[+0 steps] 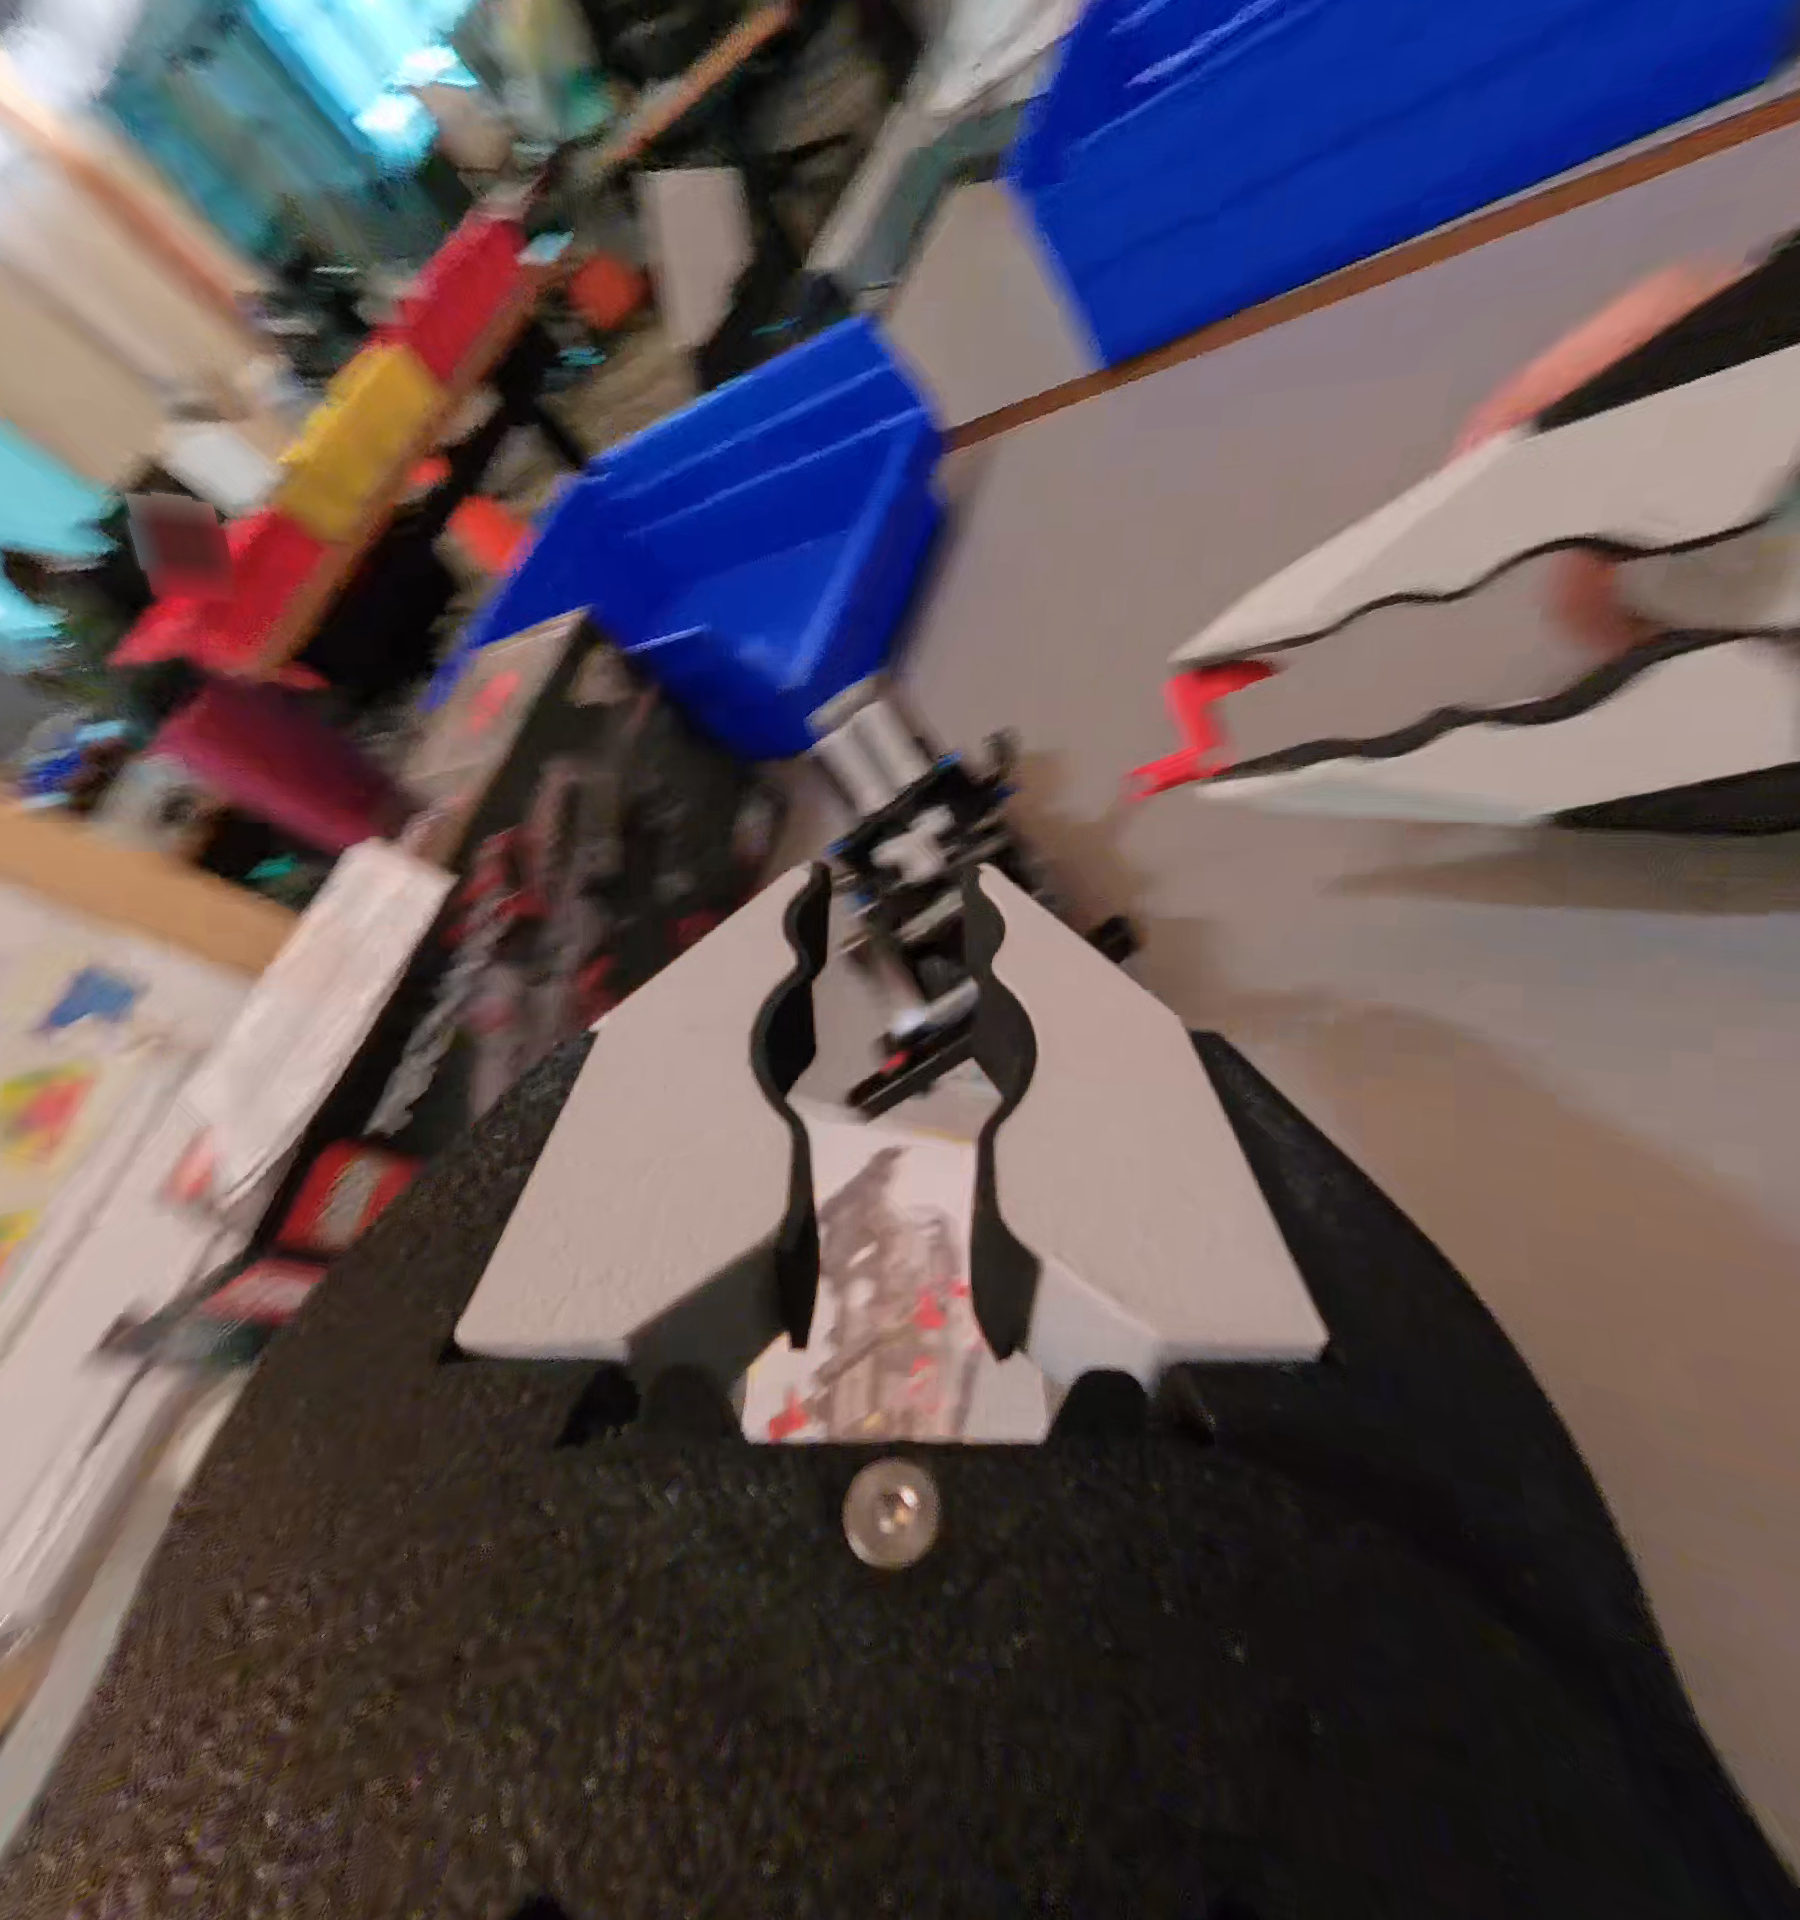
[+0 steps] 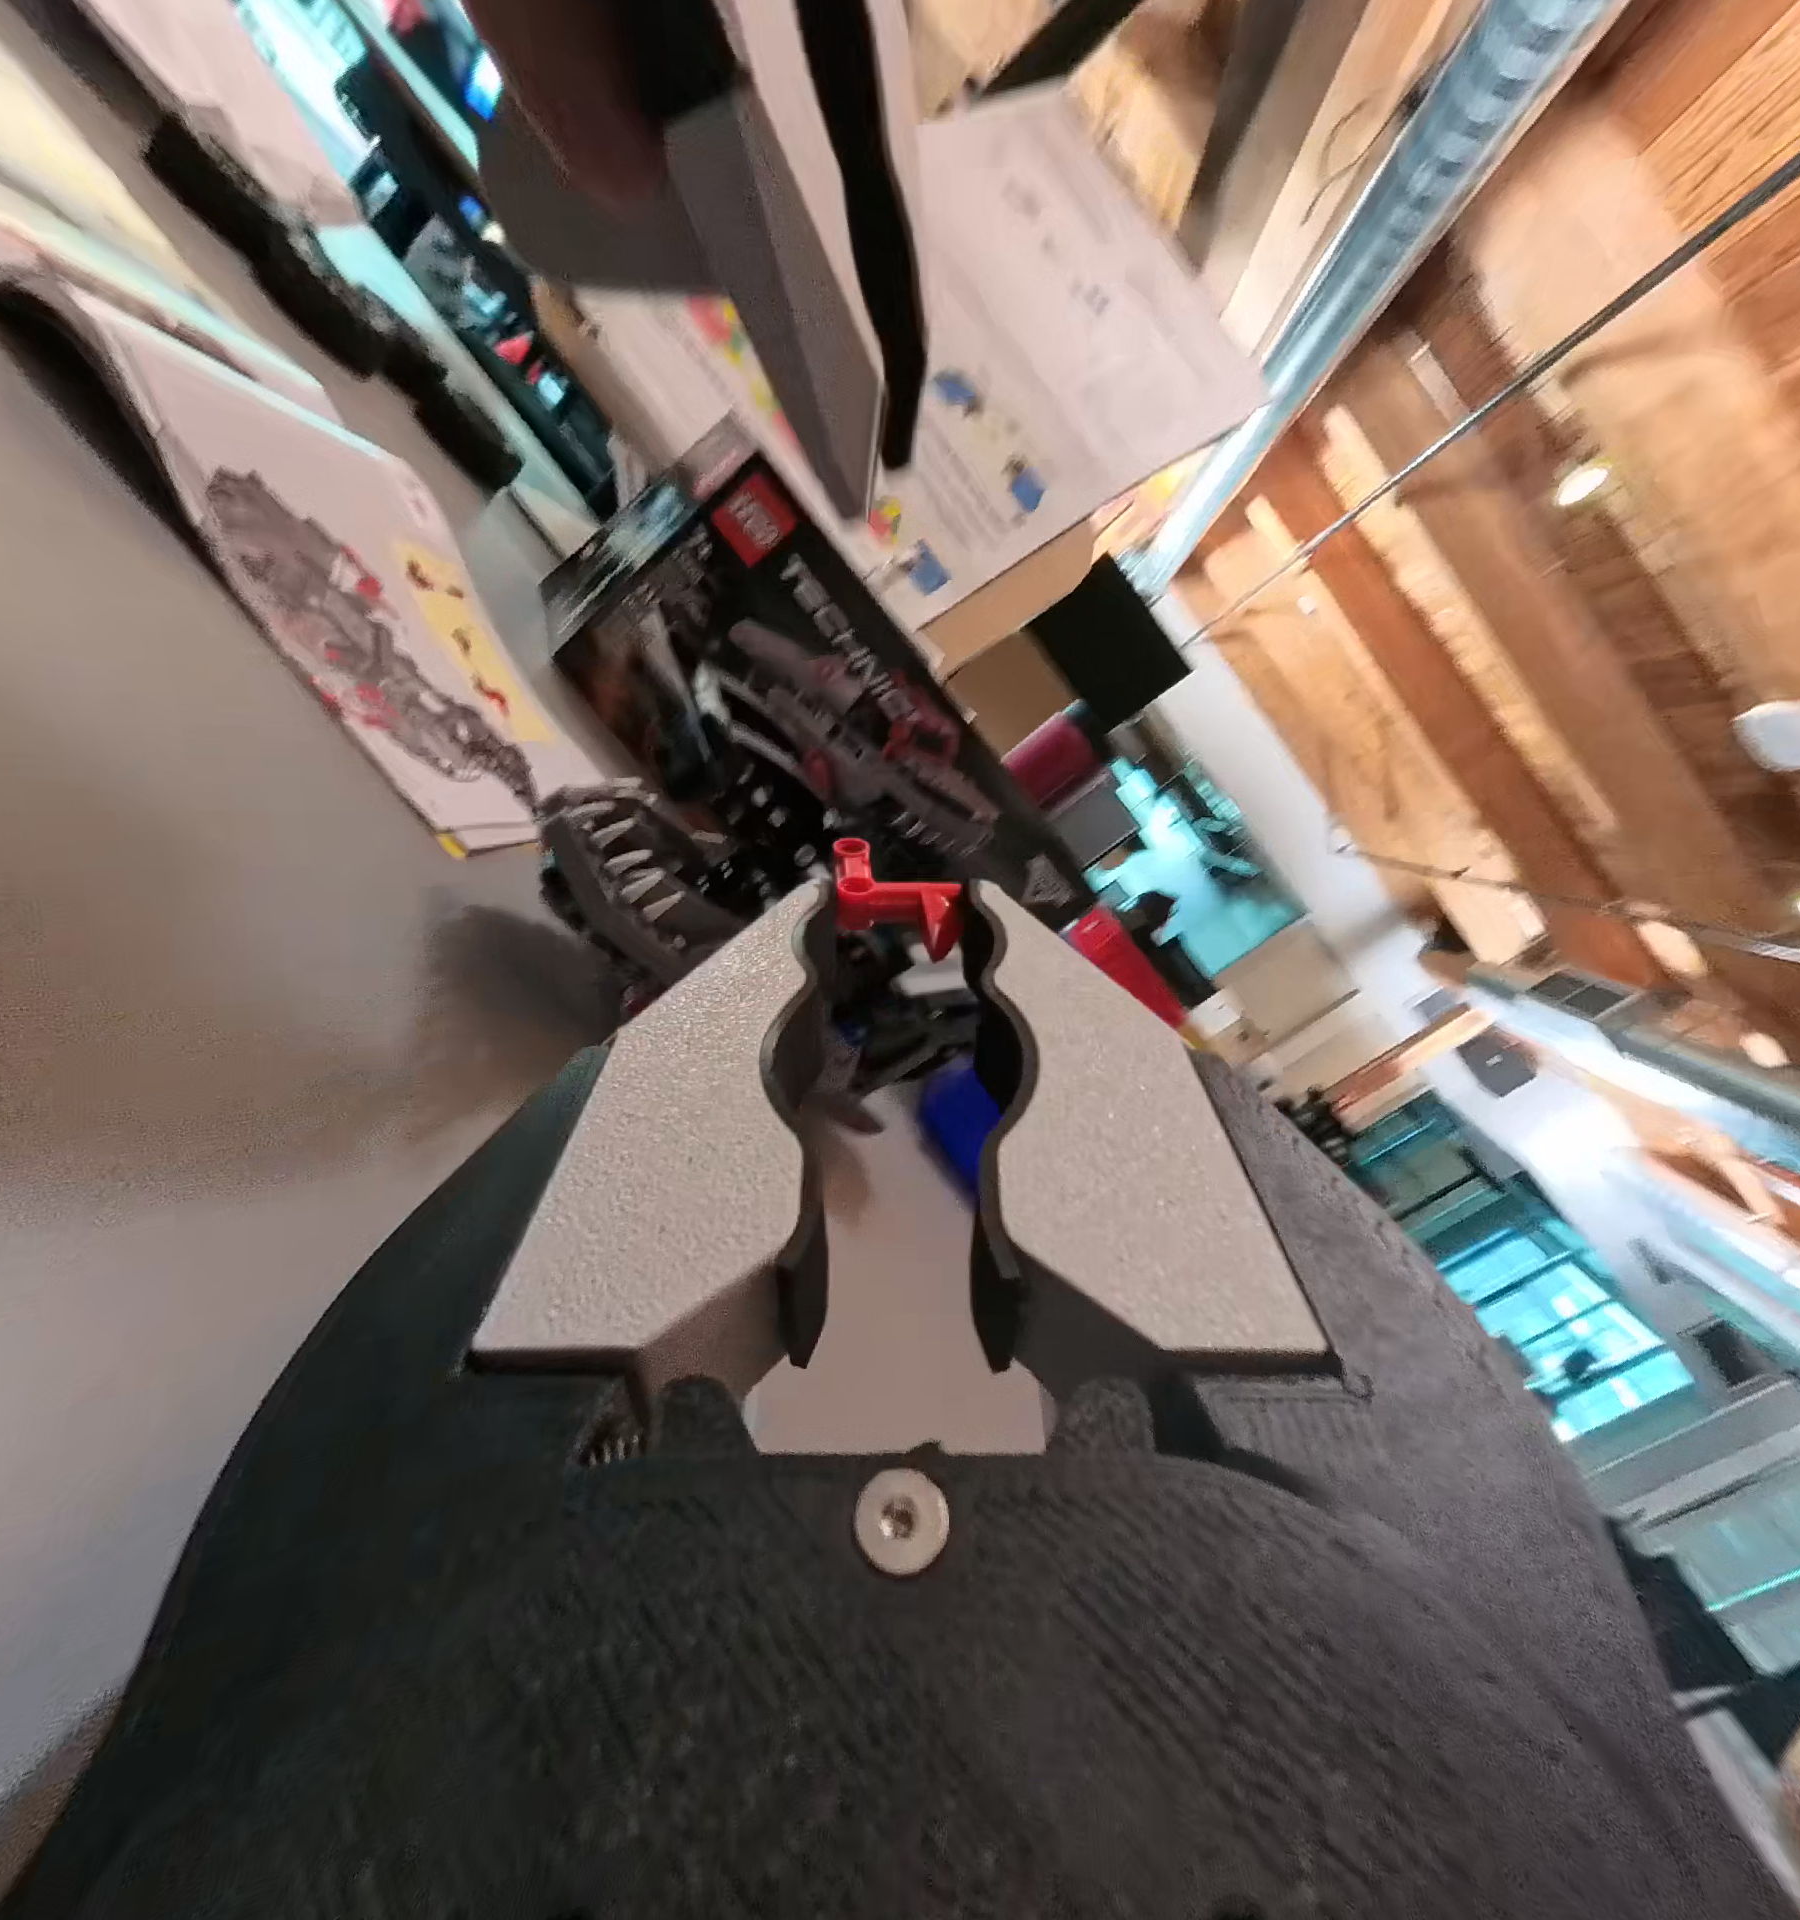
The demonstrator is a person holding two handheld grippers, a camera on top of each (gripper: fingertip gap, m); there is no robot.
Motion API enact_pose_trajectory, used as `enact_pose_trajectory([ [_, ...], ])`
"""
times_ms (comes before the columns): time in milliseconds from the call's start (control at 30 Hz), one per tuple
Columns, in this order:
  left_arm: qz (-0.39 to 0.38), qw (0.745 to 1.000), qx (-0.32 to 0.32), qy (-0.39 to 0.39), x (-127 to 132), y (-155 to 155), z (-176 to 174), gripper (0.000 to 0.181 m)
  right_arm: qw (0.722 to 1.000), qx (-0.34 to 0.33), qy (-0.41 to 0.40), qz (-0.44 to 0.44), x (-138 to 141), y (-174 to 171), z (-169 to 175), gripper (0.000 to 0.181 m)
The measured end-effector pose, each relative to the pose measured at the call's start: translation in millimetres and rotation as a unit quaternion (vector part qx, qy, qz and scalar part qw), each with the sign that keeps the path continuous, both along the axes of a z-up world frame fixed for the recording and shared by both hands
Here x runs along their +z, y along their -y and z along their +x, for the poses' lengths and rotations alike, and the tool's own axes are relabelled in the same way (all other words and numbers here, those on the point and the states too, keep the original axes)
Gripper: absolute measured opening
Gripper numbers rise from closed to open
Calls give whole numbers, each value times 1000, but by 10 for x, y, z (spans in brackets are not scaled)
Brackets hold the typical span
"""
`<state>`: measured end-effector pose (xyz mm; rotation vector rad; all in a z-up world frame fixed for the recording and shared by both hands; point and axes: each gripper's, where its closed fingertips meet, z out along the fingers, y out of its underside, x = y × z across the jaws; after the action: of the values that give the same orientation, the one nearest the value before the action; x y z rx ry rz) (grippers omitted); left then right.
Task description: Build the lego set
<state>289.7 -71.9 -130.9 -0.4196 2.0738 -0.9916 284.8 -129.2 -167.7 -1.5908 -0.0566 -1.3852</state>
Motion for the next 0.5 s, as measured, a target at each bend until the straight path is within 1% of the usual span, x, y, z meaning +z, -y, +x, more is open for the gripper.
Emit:
enact_pose_trajectory([
  [100, -14, 992, -82, -98, -43, 363, -127, 30, 998, 0, 49, 28, 181, 35, -105, 22],
  [200, -18, 968, -150, -200, -130, 567, -248, 30, 997, 14, 57, 51, 249, 57, -171, 22],
  [267, -8, 956, -162, -244, -195, 610, -278, 30, 996, 15, 67, 64, 299, 90, -206, 22],
  [333, -7, 946, -175, -273, -236, 659, -318, 31, 995, 24, 68, 63, 299, 81, -240, 22],
  [433, -9, 945, -174, -278, -246, 660, -325, 28, 996, 22, 67, 58, 283, 89, -240, 22],
  [500, -25, 944, -172, -280, -226, 647, -328, 24, 995, 25, 71, 60, 294, 81, -254, 22],
])
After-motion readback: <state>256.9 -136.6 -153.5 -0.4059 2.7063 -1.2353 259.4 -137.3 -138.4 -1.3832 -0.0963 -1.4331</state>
